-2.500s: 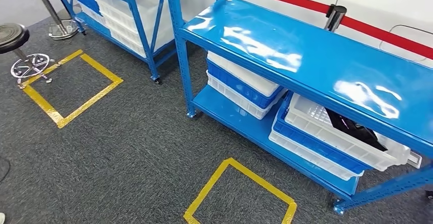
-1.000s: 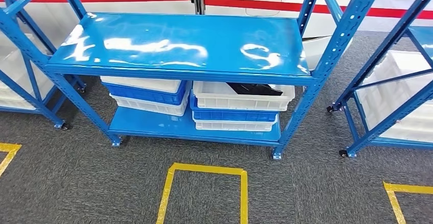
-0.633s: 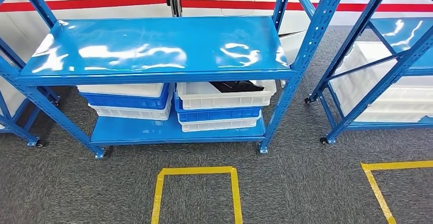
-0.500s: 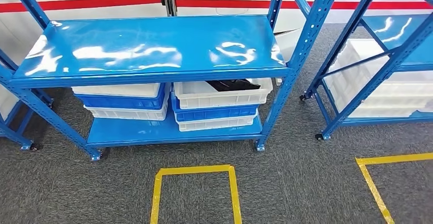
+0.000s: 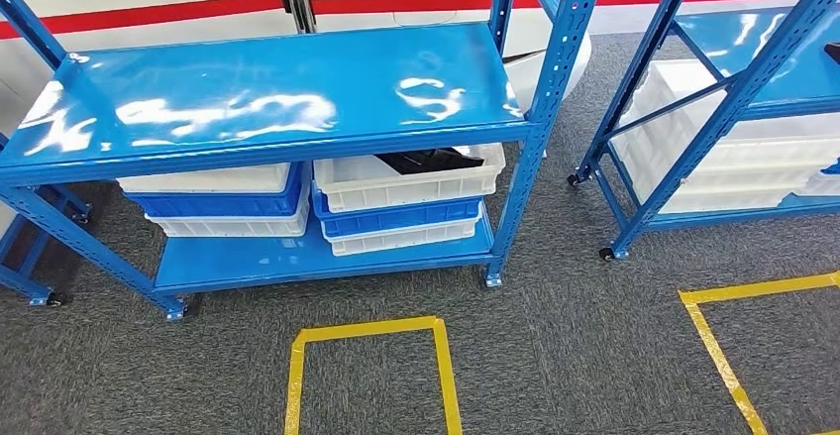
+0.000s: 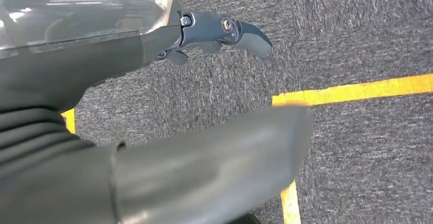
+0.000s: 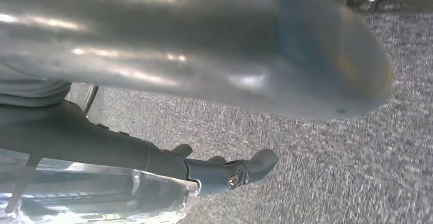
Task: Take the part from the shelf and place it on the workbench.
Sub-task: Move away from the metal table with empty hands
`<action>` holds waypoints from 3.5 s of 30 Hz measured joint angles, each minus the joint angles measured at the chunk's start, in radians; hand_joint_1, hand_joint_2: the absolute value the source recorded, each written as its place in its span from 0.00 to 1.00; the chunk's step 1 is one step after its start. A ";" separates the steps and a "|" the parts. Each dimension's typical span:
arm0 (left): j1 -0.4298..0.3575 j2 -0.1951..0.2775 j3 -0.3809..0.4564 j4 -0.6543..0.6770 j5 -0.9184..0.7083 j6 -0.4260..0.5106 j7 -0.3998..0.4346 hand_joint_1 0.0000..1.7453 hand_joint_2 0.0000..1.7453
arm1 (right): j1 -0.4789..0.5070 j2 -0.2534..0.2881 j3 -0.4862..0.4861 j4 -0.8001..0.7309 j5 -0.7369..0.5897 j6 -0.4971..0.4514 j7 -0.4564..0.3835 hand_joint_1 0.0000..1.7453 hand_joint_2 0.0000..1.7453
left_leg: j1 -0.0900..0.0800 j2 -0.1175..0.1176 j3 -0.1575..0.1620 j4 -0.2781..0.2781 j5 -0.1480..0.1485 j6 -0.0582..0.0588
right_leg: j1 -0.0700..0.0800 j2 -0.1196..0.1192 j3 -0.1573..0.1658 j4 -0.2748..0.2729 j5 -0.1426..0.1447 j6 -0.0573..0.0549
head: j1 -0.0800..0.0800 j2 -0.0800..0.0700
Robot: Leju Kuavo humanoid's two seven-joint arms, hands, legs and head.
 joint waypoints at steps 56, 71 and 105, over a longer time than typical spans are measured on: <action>0.000 0.004 0.000 0.001 0.013 0.012 0.007 0.00 0.00 | -0.001 0.004 0.003 0.001 0.053 0.061 -0.038 0.00 1.00 | 0.036 -0.054 -0.026 0.032 -0.012 -0.061 | -0.036 0.016 -0.006 0.041 -0.027 -0.002 | 0.001 0.000; 0.000 0.003 0.000 0.000 0.017 0.017 0.010 0.00 0.00 | -0.006 0.005 0.004 0.001 0.059 0.058 -0.032 0.00 0.00 | -0.033 -0.004 -0.031 0.040 -0.012 -0.003 | 0.025 -0.039 -0.021 0.043 -0.034 -0.043 | 0.002 0.000; 0.069 -0.001 0.330 -0.061 -0.377 -0.122 0.142 0.00 0.00 | 0.044 -0.010 0.061 -0.035 -0.149 0.116 -0.031 0.00 0.00 | -0.038 -0.005 -0.030 0.041 -0.015 0.002 | 0.020 -0.039 -0.011 0.038 -0.031 -0.039 | 0.002 0.000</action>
